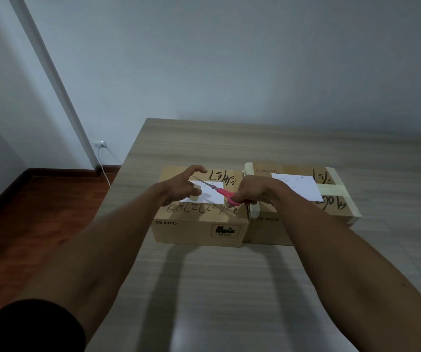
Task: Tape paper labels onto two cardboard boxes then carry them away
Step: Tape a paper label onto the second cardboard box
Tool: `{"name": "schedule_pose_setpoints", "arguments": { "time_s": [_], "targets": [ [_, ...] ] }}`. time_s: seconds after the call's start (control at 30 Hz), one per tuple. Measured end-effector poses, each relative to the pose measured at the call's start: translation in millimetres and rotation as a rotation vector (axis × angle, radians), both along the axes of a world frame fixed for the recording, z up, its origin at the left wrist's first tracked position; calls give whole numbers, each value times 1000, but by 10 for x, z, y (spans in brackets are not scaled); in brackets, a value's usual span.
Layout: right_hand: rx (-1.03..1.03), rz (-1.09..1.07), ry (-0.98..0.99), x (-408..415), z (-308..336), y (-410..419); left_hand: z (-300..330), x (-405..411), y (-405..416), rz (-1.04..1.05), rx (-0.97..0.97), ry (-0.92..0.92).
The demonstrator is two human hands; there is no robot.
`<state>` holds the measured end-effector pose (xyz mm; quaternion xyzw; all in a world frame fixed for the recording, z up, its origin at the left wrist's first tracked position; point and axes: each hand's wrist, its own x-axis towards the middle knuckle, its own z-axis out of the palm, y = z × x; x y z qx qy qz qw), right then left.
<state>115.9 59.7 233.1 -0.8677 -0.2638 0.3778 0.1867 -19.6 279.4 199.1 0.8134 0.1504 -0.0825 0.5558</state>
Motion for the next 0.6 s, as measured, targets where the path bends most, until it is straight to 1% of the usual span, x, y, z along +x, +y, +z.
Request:
{"name": "schedule_pose_setpoints", "arguments": {
  "time_s": [0.17,0.27,0.33,0.4,0.53,0.6],
  "targets": [
    [-21,-54,-41,-155,-47,68,-59,-16,19,4,1,5],
    [50,-245,52,-259,-105,105,-92,-54,44,15,22,-8],
    [84,-402,74,-307,-185,142,-105,-106,54,37,46,-27],
    [101,-499,44,-343,-297,183,-116,-164,53,56,59,-46],
    [114,-492,-106,-456,-460,253,-187,-238,56,111,70,-77],
    [101,-516,-138,-486,-513,263,-219,-262,55,135,48,-92]
  ]
}}
